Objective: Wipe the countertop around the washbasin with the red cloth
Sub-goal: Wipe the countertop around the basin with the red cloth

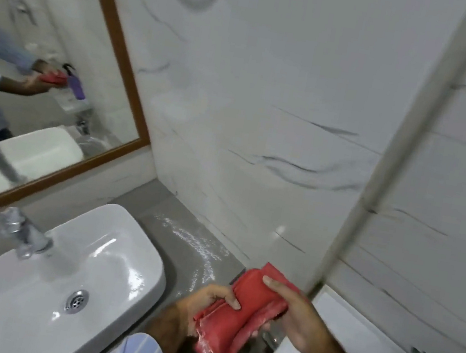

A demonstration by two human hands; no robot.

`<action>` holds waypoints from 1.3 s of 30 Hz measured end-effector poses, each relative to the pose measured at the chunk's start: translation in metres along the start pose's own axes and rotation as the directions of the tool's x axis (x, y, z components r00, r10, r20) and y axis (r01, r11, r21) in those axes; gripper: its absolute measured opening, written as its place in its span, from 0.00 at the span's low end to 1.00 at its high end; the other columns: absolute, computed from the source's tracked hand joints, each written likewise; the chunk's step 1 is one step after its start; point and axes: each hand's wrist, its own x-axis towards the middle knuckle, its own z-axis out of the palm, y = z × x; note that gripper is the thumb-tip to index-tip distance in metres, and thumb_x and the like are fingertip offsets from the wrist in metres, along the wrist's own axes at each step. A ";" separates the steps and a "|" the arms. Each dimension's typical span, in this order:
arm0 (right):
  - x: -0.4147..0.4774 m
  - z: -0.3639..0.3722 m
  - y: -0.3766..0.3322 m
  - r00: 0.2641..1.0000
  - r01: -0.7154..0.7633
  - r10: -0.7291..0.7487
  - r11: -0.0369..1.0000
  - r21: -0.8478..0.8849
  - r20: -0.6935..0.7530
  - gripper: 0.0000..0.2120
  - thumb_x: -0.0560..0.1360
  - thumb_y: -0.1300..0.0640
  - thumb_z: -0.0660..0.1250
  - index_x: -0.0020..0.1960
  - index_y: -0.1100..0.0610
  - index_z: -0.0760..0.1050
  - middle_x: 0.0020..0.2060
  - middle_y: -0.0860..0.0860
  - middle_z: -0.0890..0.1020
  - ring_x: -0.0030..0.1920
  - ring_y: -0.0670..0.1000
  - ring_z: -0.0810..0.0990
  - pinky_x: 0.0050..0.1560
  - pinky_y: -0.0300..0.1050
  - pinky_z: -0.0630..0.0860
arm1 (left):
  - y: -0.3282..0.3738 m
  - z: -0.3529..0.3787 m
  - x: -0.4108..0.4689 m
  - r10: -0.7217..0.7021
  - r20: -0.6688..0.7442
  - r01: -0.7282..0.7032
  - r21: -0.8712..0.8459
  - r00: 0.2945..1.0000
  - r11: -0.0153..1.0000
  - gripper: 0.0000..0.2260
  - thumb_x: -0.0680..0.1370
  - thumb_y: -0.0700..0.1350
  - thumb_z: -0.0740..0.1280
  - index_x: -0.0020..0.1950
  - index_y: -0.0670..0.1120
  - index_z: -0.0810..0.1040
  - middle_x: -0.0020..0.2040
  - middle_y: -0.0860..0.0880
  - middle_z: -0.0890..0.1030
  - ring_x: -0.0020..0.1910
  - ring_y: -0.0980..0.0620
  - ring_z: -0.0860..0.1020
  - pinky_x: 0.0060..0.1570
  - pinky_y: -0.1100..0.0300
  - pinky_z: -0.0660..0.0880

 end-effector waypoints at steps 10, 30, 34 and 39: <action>0.201 0.124 -0.016 0.996 0.026 -0.050 0.950 -0.311 -0.068 0.16 0.70 0.59 0.78 0.56 0.61 0.86 0.51 0.65 0.89 0.50 0.64 0.89 0.50 0.59 0.85 | 0.180 -0.176 -0.105 0.149 -0.547 0.268 0.607 0.824 0.748 0.09 0.77 0.35 0.72 0.53 0.47 0.86 0.38 0.51 0.82 0.34 0.56 0.77 0.36 0.66 0.76; 0.364 0.196 0.138 0.878 0.462 -0.069 -0.135 -0.876 0.474 0.19 0.75 0.59 0.71 0.65 0.53 0.81 0.65 0.53 0.83 0.66 0.56 0.80 0.65 0.49 0.76 | 0.274 -0.370 -0.075 0.355 -0.690 0.735 0.678 0.631 0.011 0.15 0.77 0.40 0.67 0.61 0.47 0.87 0.63 0.46 0.86 0.61 0.42 0.84 0.62 0.49 0.83; 0.360 0.183 0.139 0.804 0.584 0.056 -0.262 -0.769 0.592 0.20 0.79 0.45 0.65 0.68 0.51 0.80 0.68 0.50 0.80 0.69 0.52 0.76 0.69 0.51 0.76 | 0.259 -0.372 -0.094 0.553 -0.723 0.768 0.604 0.415 0.212 0.18 0.79 0.49 0.66 0.68 0.53 0.82 0.69 0.49 0.83 0.68 0.43 0.80 0.71 0.50 0.75; 0.387 0.214 0.138 0.709 0.677 -0.038 -0.247 -0.694 0.705 0.20 0.85 0.44 0.59 0.75 0.43 0.73 0.75 0.42 0.75 0.75 0.43 0.72 0.79 0.42 0.67 | 0.195 -0.360 -0.104 0.751 -0.658 0.764 0.512 0.054 0.394 0.35 0.81 0.70 0.54 0.83 0.51 0.64 0.84 0.47 0.66 0.85 0.43 0.61 0.85 0.43 0.43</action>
